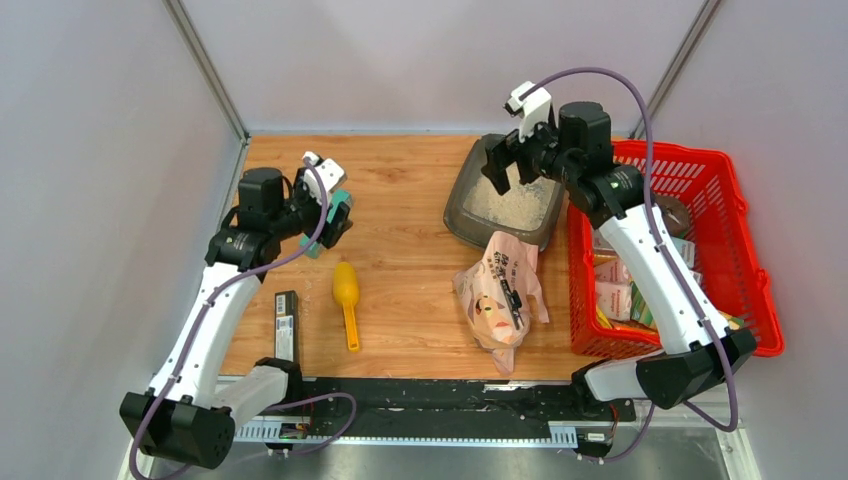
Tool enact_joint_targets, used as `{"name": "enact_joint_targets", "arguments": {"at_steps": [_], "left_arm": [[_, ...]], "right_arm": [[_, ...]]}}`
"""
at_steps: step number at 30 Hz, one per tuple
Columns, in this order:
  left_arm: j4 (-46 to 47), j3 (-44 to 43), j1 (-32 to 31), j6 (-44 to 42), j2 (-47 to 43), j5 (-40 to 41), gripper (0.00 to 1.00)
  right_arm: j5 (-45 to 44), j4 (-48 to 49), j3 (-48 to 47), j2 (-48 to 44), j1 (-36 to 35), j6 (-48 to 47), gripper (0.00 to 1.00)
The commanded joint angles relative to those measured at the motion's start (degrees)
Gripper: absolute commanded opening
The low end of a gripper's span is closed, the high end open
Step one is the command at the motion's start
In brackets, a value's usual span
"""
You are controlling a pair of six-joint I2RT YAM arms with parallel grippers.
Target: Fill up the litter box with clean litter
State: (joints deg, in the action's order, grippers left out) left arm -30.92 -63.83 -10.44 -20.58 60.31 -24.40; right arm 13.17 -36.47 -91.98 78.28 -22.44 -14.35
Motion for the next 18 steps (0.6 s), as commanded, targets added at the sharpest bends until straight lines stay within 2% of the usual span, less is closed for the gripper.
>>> {"name": "enact_joint_targets", "arguments": {"at_steps": [1,3,8,14,18], "left_arm": [[-1.3,3.4,-0.2,1.9,-4.9,-4.3,0.79],[0.1,4.1,-0.8,7.6,-5.1,-5.6,0.78],[1.6,4.0,-2.4,13.1,-2.5,-4.9,0.74],[4.1,2.9,-2.6,14.0,-2.2,-3.9,0.74],[3.2,2.7,-2.7,13.0,-3.0,-3.2,0.73]], "right_arm": [[2.0,-8.4,-0.6,-1.7,-0.2,1.7,0.99],[1.9,-12.6,1.6,-3.0,-0.2,1.3,0.97],[3.7,-21.9,5.3,-5.1,-2.2,1.4,0.87],[-0.2,-28.2,10.5,-4.2,-7.5,6.7,0.83],[-2.7,-28.5,13.5,-3.1,-7.5,12.2,0.81]]}}
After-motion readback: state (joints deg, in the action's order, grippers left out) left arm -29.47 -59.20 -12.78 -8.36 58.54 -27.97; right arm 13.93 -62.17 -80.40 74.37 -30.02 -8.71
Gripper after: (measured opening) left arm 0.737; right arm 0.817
